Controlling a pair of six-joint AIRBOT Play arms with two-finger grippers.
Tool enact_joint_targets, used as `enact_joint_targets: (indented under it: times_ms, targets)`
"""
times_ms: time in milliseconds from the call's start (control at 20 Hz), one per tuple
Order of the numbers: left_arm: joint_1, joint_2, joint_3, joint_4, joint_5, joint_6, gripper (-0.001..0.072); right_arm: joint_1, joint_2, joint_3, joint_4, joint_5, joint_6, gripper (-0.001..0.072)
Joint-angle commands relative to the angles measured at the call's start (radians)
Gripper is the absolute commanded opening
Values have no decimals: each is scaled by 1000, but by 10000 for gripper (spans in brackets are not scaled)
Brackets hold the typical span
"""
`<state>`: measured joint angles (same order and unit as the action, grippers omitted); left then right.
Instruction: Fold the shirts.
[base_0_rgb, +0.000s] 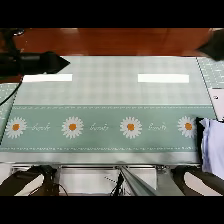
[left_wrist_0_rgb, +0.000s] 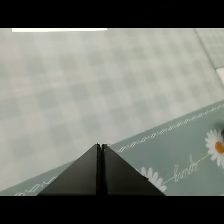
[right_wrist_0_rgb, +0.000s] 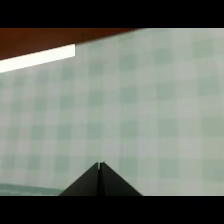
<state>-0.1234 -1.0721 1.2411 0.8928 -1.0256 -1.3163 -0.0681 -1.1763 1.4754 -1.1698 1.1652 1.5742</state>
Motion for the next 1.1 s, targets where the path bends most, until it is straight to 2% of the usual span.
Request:
enact_joint_targets:
  times_ms: [0,100,250,500,1050]
  targets:
    - [-108,-137,38,306,-49,-151,25,335,-132,-88,-431,-65,122,22]
    - [-111,-159,-65,451,-45,-235,25,340,-192,-189,-520,-64,211,22]
    - [-74,-175,-87,476,-64,-234,26,291,-242,-262,-522,-53,254,22]
    - [-71,-177,-87,476,-84,-233,27,283,-227,-261,-572,23,243,23]
    - [-70,-183,-87,476,-84,-233,26,283,-227,-261,-572,21,243,23]
